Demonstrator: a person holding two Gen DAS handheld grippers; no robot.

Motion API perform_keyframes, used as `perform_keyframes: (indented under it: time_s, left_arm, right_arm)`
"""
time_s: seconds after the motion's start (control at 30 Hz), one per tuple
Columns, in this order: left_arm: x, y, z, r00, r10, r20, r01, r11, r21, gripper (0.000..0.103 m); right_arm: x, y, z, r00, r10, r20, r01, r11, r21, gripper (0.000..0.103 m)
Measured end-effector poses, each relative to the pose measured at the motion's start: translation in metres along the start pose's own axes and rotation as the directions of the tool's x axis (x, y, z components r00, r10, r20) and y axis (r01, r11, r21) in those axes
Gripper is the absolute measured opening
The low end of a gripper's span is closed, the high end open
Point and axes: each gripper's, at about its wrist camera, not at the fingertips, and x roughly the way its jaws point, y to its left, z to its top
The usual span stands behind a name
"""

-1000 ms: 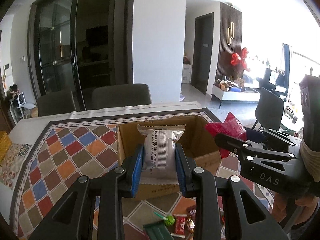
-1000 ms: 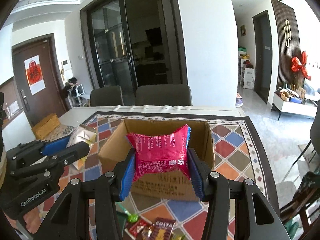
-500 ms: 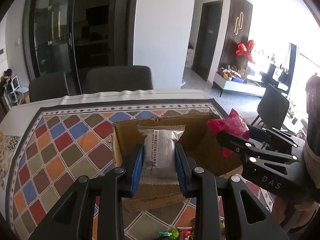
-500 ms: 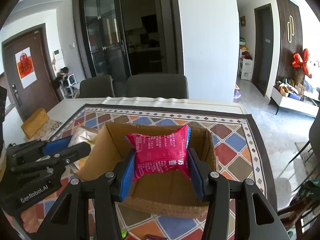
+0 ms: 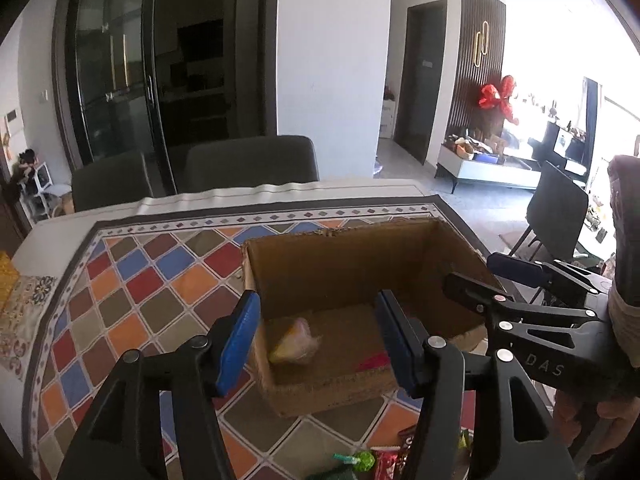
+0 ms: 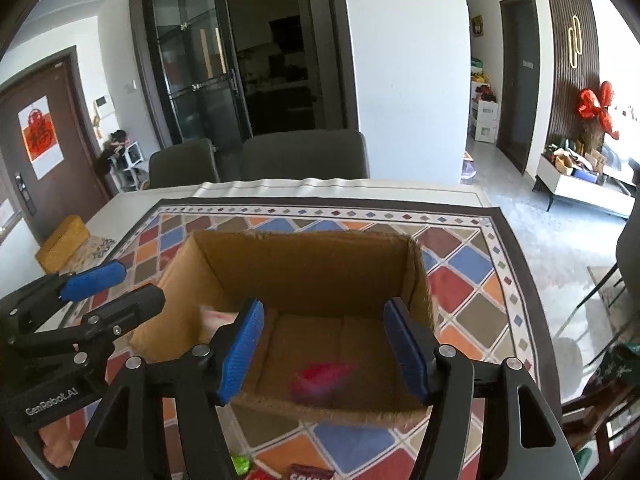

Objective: Organize snacks
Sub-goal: 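Move both open tools back from the box to the snack pile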

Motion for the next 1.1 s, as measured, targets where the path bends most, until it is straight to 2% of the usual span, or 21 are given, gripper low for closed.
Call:
perform_keyframes:
  time_s: [0.33, 0.53, 0.83, 1.1]
  left_arm:
    - [-0.048, -0.010, -0.031, 0.998, 0.014, 0.057, -0.014, 1.000, 0.012, 0.062]
    - [-0.067, -0.018, -0.054, 0.998, 0.005, 0.060, -0.006, 1.000, 0.025, 0.063]
    - [-0.073, -0.031, -0.087, 0.999, -0.038, 0.017, 0.038, 0.999, 0.012, 0.063]
    - [-0.062, -0.049, -0.120, 0.993, -0.102, -0.060, 0.102, 0.995, -0.004, 0.063]
  right_arm:
    - [-0.038, 0.013, -0.031, 0.999, 0.042, 0.017, -0.042, 0.999, -0.002, 0.064]
    - [-0.059, 0.017, -0.054, 0.998, 0.052, 0.029, -0.051, 0.999, -0.005, 0.064]
    - [-0.080, 0.016, -0.084, 0.999, 0.035, 0.036, -0.035, 0.999, -0.023, 0.064]
    - [-0.088, 0.003, -0.116, 1.000, 0.000, 0.012, 0.001, 1.000, -0.010, 0.064]
